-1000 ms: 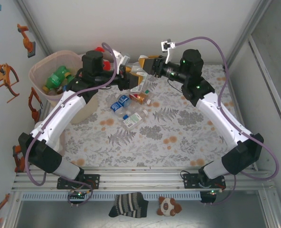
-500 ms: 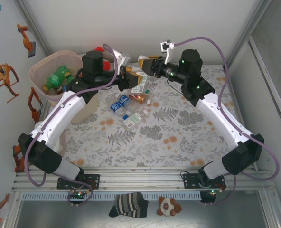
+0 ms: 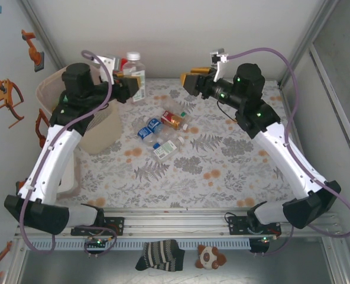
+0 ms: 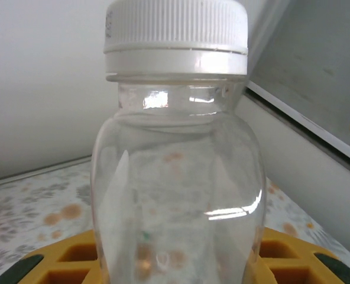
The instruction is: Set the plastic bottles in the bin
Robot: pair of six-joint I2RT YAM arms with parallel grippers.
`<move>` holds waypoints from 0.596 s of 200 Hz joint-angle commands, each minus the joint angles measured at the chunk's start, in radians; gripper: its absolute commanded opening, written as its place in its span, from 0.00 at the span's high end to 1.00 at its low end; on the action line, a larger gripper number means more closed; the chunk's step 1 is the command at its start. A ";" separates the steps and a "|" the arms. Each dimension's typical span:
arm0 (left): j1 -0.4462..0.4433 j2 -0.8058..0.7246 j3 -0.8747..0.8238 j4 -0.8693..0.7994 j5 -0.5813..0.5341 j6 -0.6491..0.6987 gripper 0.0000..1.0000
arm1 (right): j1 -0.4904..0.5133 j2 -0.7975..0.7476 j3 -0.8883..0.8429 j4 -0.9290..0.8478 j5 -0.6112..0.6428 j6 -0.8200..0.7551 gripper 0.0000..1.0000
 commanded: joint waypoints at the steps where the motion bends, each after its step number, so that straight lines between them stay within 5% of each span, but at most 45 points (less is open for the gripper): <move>1: 0.043 -0.047 -0.022 0.021 -0.133 -0.080 0.73 | 0.003 -0.008 0.012 -0.015 0.012 -0.024 0.41; 119: 0.274 -0.058 -0.008 -0.032 -0.426 -0.281 0.78 | 0.004 -0.009 0.008 -0.041 0.026 -0.033 0.41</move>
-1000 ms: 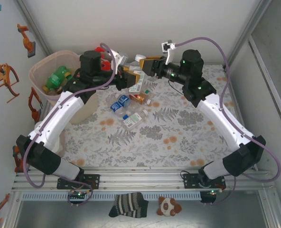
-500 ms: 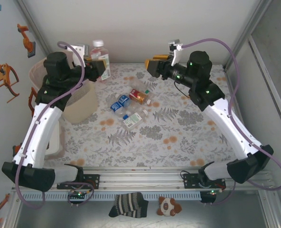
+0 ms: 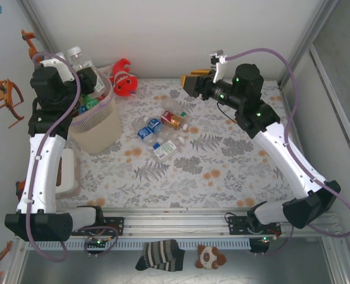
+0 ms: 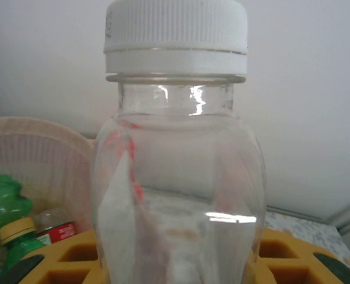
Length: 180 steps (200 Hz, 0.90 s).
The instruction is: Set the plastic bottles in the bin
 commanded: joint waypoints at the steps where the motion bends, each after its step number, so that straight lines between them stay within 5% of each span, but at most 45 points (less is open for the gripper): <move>1: 0.020 0.015 0.027 -0.019 -0.103 -0.078 0.78 | 0.004 -0.011 0.008 -0.005 0.018 -0.019 0.41; 45: 0.026 0.140 0.156 -0.192 -0.287 -0.202 0.87 | 0.003 -0.011 0.009 -0.016 0.024 -0.019 0.41; 180: 0.027 0.492 0.413 -0.481 -0.192 -0.366 0.81 | 0.002 -0.031 -0.006 -0.041 0.053 -0.015 0.42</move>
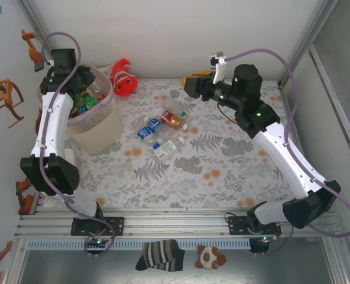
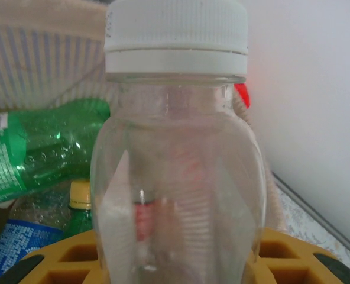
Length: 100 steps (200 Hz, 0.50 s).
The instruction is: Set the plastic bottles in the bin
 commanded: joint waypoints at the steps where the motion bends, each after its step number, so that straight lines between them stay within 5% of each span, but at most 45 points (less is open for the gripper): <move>1: 0.003 0.024 0.021 -0.082 0.051 -0.069 0.81 | 0.003 -0.030 -0.006 0.004 0.018 -0.014 0.42; 44: 0.003 0.075 0.007 -0.081 0.153 -0.099 0.81 | 0.004 -0.032 -0.012 0.003 0.022 -0.016 0.42; 100: 0.007 0.110 -0.072 -0.093 0.150 -0.136 0.79 | 0.004 -0.035 -0.025 0.004 0.032 -0.014 0.42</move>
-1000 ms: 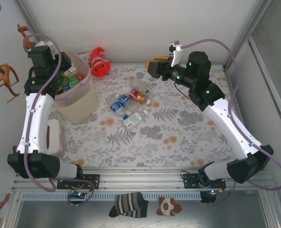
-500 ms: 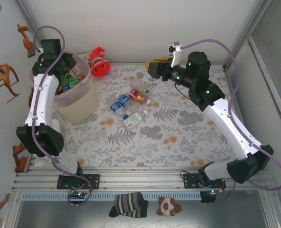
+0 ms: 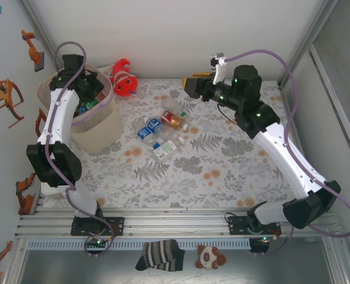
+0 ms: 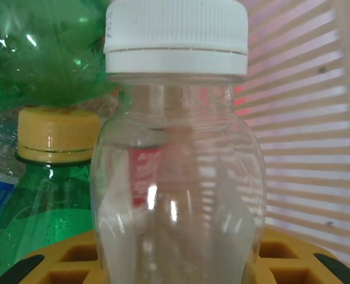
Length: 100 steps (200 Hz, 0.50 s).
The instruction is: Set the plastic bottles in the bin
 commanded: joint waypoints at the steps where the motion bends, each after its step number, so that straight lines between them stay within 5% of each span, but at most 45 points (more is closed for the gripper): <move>1: 0.008 0.021 -0.035 -0.040 0.022 -0.043 0.79 | 0.004 -0.029 -0.014 0.005 0.021 -0.015 0.42; 100: 0.025 0.108 -0.055 -0.038 0.097 -0.025 0.70 | 0.004 -0.031 -0.019 0.003 0.026 -0.014 0.42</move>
